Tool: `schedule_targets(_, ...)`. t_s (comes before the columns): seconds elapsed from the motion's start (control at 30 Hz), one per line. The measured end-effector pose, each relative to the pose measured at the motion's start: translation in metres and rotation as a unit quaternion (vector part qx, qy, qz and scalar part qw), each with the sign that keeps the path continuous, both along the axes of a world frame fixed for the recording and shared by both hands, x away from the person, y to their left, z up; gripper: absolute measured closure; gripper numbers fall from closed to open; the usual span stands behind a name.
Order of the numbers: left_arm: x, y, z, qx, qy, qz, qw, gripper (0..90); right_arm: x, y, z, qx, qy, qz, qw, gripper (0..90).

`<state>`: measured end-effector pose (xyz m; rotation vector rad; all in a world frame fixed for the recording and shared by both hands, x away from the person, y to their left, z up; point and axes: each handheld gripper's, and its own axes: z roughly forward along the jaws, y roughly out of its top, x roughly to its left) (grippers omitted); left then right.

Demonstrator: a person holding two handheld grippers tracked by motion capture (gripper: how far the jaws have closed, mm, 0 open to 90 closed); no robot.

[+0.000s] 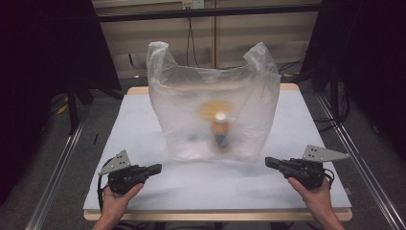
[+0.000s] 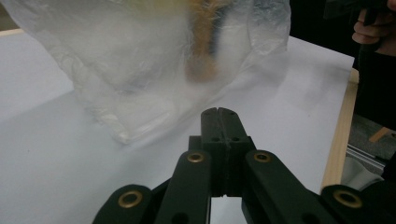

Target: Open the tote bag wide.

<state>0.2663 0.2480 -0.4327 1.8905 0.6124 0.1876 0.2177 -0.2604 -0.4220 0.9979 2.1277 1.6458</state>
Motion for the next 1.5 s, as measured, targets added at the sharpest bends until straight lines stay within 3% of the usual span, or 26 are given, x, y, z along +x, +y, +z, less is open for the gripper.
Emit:
schedule_targets(0.33, 0.003, -0.011, 0.008, -0.007, -0.001, -0.016, 0.9999, 90.0, 0.010, 0.009, 0.014, 0.010, -0.003, 0.018, 0.9998, 90.0)
schedule_targets(0.63, 0.017, -0.024, 0.014, -0.017, 0.001, -0.017, 0.9997, 90.0, 0.027, 0.022, 0.030, 0.020, -0.014, 0.033, 0.9991, 90.0)
schedule_targets(0.9, 0.028, -0.027, 0.025, -0.021, -0.008, -0.012, 0.9997, 90.0, 0.038, 0.030, 0.045, 0.016, -0.023, 0.038, 0.9989, 90.0)
schedule_targets(1.07, 0.036, -0.029, 0.030, -0.029, -0.014, -0.009, 0.9995, 90.0, 0.047, 0.038, 0.062, 0.011, -0.030, 0.043, 0.9986, 90.0)
schedule_targets(1.3, 0.043, -0.033, 0.034, -0.018, -0.018, -0.015, 0.9996, 90.0, 0.054, 0.044, 0.073, 0.005, -0.034, 0.045, 0.9984, 90.0)
schedule_targets(1.5, 0.055, -0.039, 0.052, -0.029, -0.025, -0.014, 0.9992, 90.0, 0.065, 0.051, 0.090, 0.002, -0.043, 0.046, 0.9980, 90.0)
